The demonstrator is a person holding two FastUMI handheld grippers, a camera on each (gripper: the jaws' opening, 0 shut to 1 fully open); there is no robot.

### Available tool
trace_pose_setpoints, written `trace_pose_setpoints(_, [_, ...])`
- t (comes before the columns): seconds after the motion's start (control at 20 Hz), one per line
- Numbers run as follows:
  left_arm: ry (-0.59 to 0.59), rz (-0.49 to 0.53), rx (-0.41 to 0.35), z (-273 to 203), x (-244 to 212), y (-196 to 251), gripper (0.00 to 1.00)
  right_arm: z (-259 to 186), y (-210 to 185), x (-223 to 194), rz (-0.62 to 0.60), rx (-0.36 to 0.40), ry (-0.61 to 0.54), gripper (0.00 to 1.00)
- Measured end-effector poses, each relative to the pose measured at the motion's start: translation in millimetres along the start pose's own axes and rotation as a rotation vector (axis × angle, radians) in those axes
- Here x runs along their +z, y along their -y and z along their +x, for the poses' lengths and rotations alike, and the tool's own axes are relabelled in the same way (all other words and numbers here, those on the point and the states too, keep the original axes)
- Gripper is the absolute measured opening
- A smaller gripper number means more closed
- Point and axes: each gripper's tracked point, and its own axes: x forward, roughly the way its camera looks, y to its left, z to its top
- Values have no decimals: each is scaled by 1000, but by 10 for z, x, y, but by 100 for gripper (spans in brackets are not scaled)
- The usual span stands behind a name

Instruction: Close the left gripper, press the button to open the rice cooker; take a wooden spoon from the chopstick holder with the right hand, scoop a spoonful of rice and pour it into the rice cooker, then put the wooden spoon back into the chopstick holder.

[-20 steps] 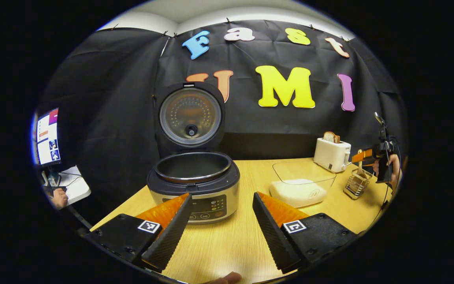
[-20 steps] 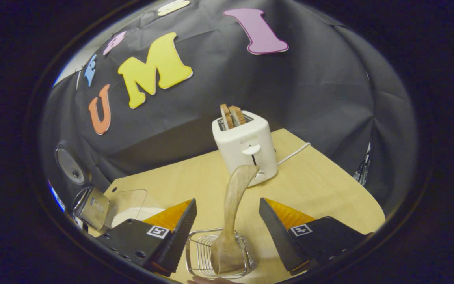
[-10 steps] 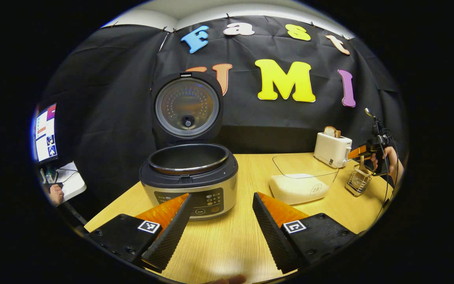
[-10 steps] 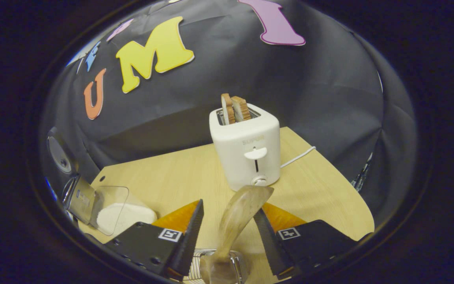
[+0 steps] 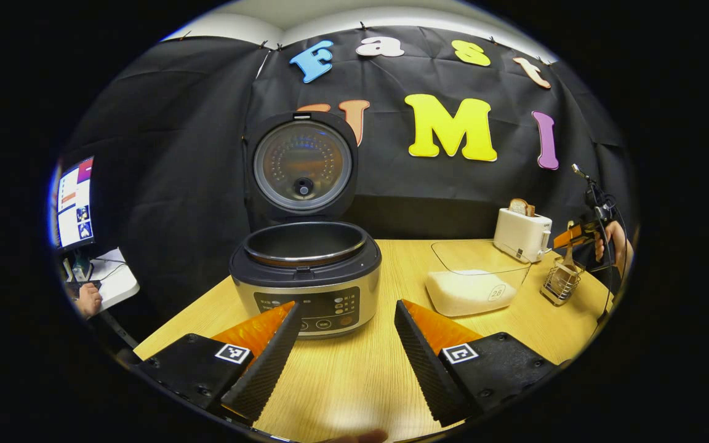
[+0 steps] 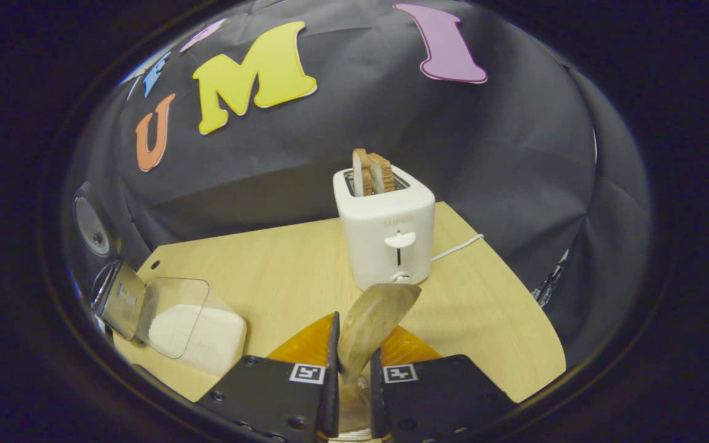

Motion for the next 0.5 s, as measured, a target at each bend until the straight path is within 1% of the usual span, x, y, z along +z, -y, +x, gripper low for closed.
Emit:
trace_pose_setpoints(0.2, [22, 6, -8, -126, 24, -7, 97, -267, -119, -76, -131, -30, 6, 19])
trace_pose_setpoints(0.25, [28, 5, -13, -154, 43, -9, 97, -318, -156, -119, -140, -32, -8, 19])
trace_pose_setpoints(0.3, [40, 3, -9, -197, 63, -20, 97, -364, -192, -149, -160, -40, -19, 12])
trace_pose_setpoints(0.35, [54, 3, -7, -223, 81, -30, 97, -410, -217, -157, -182, -52, -20, 12])
trace_pose_setpoints(0.4, [40, 13, -8, -247, 86, -10, 97, -453, -246, -134, -200, -65, -14, 12])
trace_pose_setpoints(0.45, [40, 25, -9, -289, 86, 7, 97, -510, -253, -90, -197, -81, 4, 12])
trace_pose_setpoints(0.5, [73, 36, -12, -321, 161, 34, 98, -558, -283, -22, -196, -91, 23, 12])
